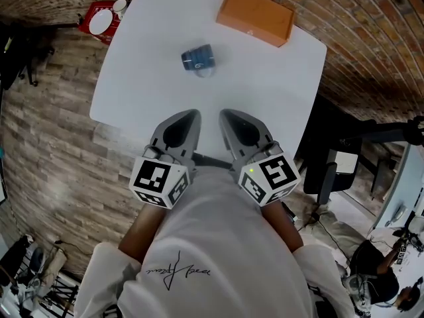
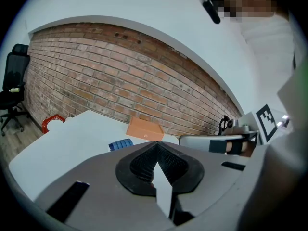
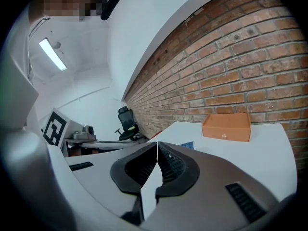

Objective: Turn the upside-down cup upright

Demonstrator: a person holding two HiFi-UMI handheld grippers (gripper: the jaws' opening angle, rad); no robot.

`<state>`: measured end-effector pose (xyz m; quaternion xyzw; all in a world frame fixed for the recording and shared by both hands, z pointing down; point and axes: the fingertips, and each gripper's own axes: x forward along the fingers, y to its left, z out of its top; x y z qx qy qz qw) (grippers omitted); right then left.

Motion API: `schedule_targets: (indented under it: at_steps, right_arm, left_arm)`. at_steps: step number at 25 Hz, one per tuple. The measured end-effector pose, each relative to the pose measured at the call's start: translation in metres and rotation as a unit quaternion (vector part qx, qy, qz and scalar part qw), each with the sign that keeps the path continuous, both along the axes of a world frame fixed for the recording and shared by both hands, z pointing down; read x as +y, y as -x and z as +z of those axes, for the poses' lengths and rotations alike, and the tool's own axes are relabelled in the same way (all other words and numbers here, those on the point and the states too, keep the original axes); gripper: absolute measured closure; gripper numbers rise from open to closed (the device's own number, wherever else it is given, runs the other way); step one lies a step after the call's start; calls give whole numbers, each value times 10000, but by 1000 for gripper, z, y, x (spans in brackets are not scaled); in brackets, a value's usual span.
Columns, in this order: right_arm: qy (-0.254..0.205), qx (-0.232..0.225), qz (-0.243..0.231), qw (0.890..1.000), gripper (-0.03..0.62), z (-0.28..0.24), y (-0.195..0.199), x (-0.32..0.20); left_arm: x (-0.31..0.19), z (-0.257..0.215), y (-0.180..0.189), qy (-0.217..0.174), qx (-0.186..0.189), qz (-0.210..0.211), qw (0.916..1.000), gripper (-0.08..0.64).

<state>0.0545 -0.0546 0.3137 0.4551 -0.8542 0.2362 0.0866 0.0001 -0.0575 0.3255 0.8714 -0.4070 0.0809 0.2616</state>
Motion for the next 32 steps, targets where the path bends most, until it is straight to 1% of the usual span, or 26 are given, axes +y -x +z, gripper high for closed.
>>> schedule_targets:
  at_steps: [8,13,20,32]
  right_arm:
    - [124,98,7,9999,571,10,-2,-23]
    - [234,156,-90,9996,571,20,0,-38]
    - [363,257,-174,9989,571,32,2,-58]
    - [628,324,-194,9973,569,54,4,-79]
  left_arm:
    - [-24,12,4,138,-16,-27,9999,552]
    - [-37,20,0,208,-67,29,9998,551]
    - [-56,31,7,336,-73,-106,9994,551]
    - [-81,52,9,515,-106,-123,9985,552]
